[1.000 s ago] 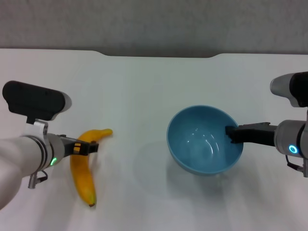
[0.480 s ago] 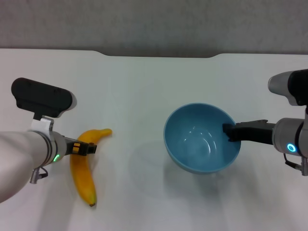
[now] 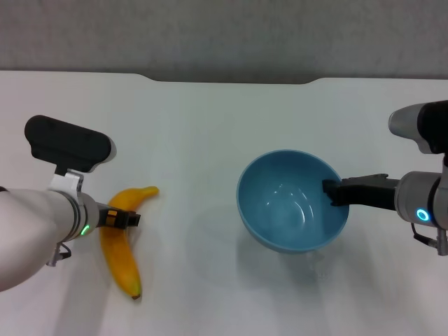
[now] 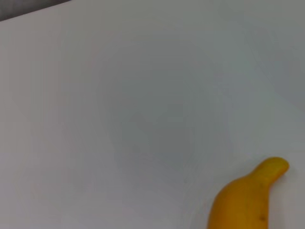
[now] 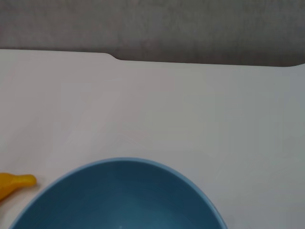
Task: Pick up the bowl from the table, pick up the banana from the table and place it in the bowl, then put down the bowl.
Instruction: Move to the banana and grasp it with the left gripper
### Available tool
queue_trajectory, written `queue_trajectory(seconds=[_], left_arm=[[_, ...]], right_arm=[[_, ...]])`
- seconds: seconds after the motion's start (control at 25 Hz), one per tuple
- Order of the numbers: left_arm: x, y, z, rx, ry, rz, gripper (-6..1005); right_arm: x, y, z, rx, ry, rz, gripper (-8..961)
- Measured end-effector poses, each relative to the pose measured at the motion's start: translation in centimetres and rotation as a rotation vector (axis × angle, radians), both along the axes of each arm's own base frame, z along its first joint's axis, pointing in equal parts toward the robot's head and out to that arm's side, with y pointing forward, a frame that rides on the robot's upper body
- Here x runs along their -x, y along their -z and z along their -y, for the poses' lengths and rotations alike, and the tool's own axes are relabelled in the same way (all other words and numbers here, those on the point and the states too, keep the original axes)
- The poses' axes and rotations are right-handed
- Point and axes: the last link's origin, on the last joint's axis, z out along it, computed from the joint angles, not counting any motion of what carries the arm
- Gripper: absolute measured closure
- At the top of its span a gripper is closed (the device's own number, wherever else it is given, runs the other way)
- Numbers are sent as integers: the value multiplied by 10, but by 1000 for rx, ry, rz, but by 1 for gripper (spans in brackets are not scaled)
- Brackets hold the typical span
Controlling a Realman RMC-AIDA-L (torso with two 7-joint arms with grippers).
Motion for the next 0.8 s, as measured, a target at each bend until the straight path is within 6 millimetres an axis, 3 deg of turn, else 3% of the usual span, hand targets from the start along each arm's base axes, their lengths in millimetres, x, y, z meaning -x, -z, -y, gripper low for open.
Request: queue_trajectory(seconds=[0.4, 0.52, 0.72, 0.8], left_arm=[[3, 1, -1, -2, -7, 2, 105], [4, 1, 0, -1, -11, 1, 164], [4, 2, 0, 0, -8, -2, 399], [5, 2, 1, 1, -5, -2, 425]], right_arm=[[0, 0, 0, 1, -1, 1, 919], [0, 0, 0, 2, -2, 2, 919], [0, 1, 1, 3, -2, 3, 919], [0, 1, 1, 4, -3, 3, 919]])
